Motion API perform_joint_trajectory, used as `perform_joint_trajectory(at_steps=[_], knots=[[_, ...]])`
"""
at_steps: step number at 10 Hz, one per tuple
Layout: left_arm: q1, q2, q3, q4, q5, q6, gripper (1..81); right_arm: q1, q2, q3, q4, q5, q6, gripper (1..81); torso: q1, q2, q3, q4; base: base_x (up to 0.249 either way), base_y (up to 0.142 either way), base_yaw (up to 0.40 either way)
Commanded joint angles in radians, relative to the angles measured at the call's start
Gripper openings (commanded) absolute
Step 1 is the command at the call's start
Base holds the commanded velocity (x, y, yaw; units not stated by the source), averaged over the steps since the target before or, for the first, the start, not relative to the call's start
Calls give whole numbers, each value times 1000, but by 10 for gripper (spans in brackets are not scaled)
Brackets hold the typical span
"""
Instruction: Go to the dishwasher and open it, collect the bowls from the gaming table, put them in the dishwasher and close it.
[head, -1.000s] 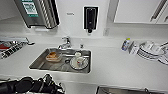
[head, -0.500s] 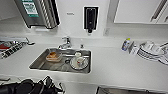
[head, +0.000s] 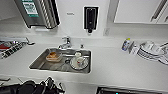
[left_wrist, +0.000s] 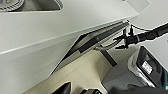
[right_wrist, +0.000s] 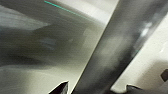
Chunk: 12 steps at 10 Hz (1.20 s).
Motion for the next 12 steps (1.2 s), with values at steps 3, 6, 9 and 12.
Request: perform_joint_trajectory(at_steps=[3, 6, 9, 12], knots=[[-102, -37, 23, -10, 20, 4, 811, 0, -34, 2, -29, -164, -15, 811, 0, 0, 0, 0, -21, 0, 0], [-97, -41, 23, -11, 20, 4, 811, -11, -16, 2, -29, -164, -17, 811, 0, 0, 0, 0, -68, 0, 0], [-97, -44, 23, -10, 20, 4, 811, -28, 9, 16, -48, -160, -17, 811, 1, 0, 0, 0, -69, 0, 0], [-96, -49, 23, -10, 21, 4, 811, -68, 110, -46, -68, -140, -24, 811, 1, 0, 0, 0, 0, 0, 0]])
